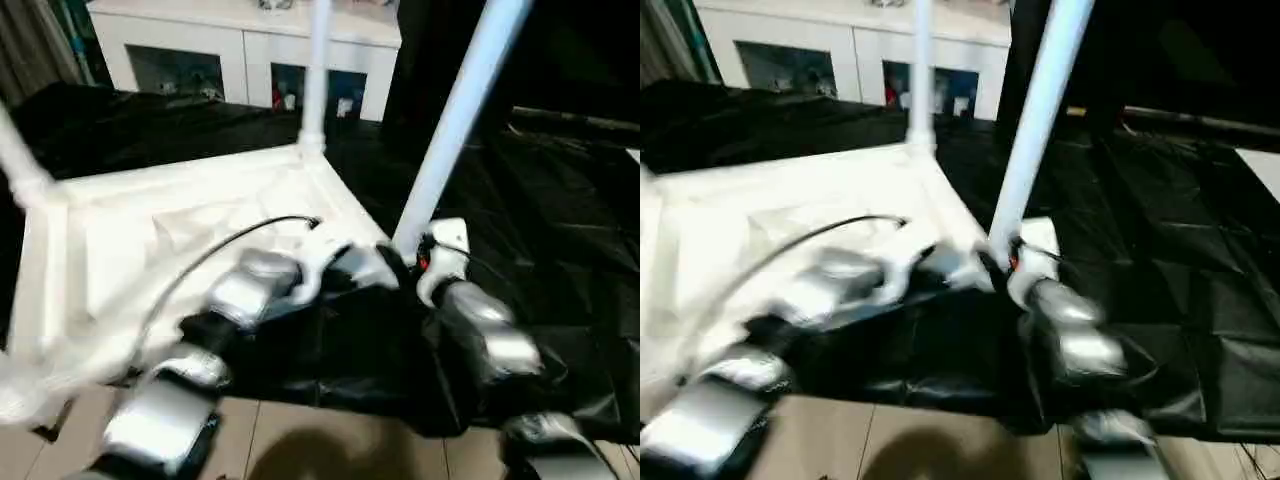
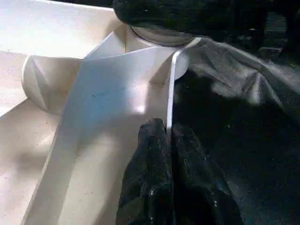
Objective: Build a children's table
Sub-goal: Rotate leg to tighten
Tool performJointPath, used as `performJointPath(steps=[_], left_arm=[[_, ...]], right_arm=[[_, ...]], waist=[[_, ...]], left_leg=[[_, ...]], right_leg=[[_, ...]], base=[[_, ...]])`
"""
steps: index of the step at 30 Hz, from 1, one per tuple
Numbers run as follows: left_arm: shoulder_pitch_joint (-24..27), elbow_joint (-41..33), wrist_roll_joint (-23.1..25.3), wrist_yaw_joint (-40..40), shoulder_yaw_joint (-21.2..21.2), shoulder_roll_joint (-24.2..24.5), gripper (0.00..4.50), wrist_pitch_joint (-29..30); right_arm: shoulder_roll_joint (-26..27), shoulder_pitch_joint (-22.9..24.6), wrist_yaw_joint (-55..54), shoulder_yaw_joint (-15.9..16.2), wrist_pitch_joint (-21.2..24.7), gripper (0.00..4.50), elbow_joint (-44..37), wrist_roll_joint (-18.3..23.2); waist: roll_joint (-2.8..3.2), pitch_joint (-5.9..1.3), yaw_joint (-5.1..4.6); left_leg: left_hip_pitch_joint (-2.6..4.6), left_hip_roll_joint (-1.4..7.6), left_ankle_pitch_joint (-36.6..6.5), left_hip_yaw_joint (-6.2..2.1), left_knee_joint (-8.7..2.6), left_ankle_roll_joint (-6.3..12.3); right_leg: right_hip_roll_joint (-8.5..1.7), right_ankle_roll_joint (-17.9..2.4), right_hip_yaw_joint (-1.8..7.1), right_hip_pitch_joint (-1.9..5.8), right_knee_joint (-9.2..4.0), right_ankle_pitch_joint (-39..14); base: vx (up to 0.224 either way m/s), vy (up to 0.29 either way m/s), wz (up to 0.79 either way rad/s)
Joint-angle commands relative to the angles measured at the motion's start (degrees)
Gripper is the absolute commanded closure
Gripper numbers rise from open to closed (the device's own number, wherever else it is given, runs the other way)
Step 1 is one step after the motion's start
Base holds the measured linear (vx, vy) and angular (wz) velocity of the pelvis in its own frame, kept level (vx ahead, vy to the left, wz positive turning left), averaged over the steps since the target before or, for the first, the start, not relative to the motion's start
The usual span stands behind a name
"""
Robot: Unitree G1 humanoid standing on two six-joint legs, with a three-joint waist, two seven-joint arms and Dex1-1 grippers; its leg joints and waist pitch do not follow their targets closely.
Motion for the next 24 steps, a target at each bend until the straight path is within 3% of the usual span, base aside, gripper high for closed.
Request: performJointPath(steps=[1, 4, 5, 9, 11, 13, 17, 20, 22, 24], left_arm=[[-0.7, 2.7, 0.0, 6.0, 3.2, -0.4, 4.50, -2.2], [-0.8, 3.0, 0.1, 5.4, 2.8, -0.5, 4.50, -2.4], [-0.5, 2.6, 0.3, 4.2, 2.1, -0.1, 4.50, -2.5], [-0.1, 3.1, 0.4, -0.1, 0.7, 1.5, 4.50, -3.5], [0.4, 2.6, 0.4, -3.4, -0.2, 2.4, 4.50, -4.9], [1.1, 1.5, 0.4, -5.9, -1.0, 3.4, 4.50, -5.1], [2.8, -1.3, -0.4, -13.5, -2.3, 6.0, 4.50, -5.3], [4.0, -3.6, -1.3, -18.6, -3.0, 7.7, 4.50, -5.6], [6.1, -8.1, -3.2, -27.1, -5.0, 10.8, 4.50, -6.6], [7.0, -10.1, -4.0, -30.3, -5.7, 11.9, 4.50, -6.6]], right_arm=[[1.1, 1.1, -1.6, 1.7, 0.2, 1.83, 4.3, -3.5], [1.3, 0.8, -1.1, 1.9, -0.5, 1.83, 4.2, -3.7], [1.1, 1.1, 1.8, 2.2, -1.5, 1.28, 2.9, -3.1], [-1.8, 2.1, 10.6, 3.9, -3.1, 0.95, -0.5, -2.0], [-3.7, 2.3, 15.2, 4.5, -2.3, 0.84, -1.6, -1.0], [-6.2, 3.1, 20.3, 6.1, -1.8, 0.71, -3.4, -0.9], [-13.0, 5.7, 33.0, 8.7, -1.6, 0.61, -8.1, -0.1], [-16.1, 6.9, 38.5, 8.9, -1.8, 0.61, -10.4, 0.9], [-18.9, 7.5, 42.9, 8.1, -1.6, 0.61, -12.2, 2.1], [-19.8, 7.8, 44.5, 8.1, -1.3, 0.61, -12.9, 2.5]], waist=[[-0.75, -3.13, 0.03], [-0.69, -3.05, 0.06], [-0.65, -3.05, 0.08], [-0.69, -3.13, 0.26], [-0.78, -3.31, -0.16], [-0.63, -3.26, -0.22], [-0.60, -3.13, 0.18], [-0.69, -3.08, 0.32], [-0.59, -3.13, 0.33], [-0.19, -3.04, 0.31]], left_leg=[[-0.91, -0.12, -9.2, 0.53, -4.11, 3.06], [-0.82, -0.01, -10.3, 0.48, -4.21, 3.40], [-0.81, 0.00, -10.5, 0.49, -4.20, 3.55], [-1.17, 0.08, -9.2, 0.46, -4.07, 4.70], [-1.77, -0.05, -7.5, 0.22, -4.04, 4.86], [-1.32, 0.01, -7.7, 0.40, -3.88, 5.38], [-1.21, 0.40, -8.1, 0.43, -3.86, 6.48], [-1.38, 0.56, -8.4, 0.50, -3.85, 6.84], [-1.19, 0.66, -8.6, 0.51, -3.88, 6.53], [-0.88, 0.86, -9.0, 0.58, -4.02, 5.91]], right_leg=[[-2.07, -7.7, 1.87, 3.08, -4.62, -16.5], [-2.10, -7.5, 1.85, 3.03, -4.76, -17.4], [-2.11, -7.5, 1.87, 3.00, -4.78, -17.4], [-2.12, -8.3, 1.88, 3.36, -4.57, -14.7], [-2.15, -8.5, 1.74, 3.92, -4.25, -13.3], [-2.13, -9.6, 1.82, 3.47, -4.35, -12.8], [-2.17, -11.1, 1.76, 3.55, -4.34, -12.2], [-2.16, -11.8, 1.78, 3.57, -4.12, -11.5], [-2.23, -12.2, 1.78, 3.46, -4.09, -11.6], [-2.13, -13.2, 1.84, 3.26, -4.04, -10.5]], base=[[0.000, 0.000, 0.00], [0.000, 0.000, 0.00], [0.000, 0.000, 0.00], [0.000, 0.000, 0.00], [0.000, 0.000, 0.00], [0.000, 0.000, 0.00], [0.000, 0.000, 0.00], [0.000, 0.000, 0.00], [0.000, 0.000, 0.00], [0.000, 0.000, 0.00]])
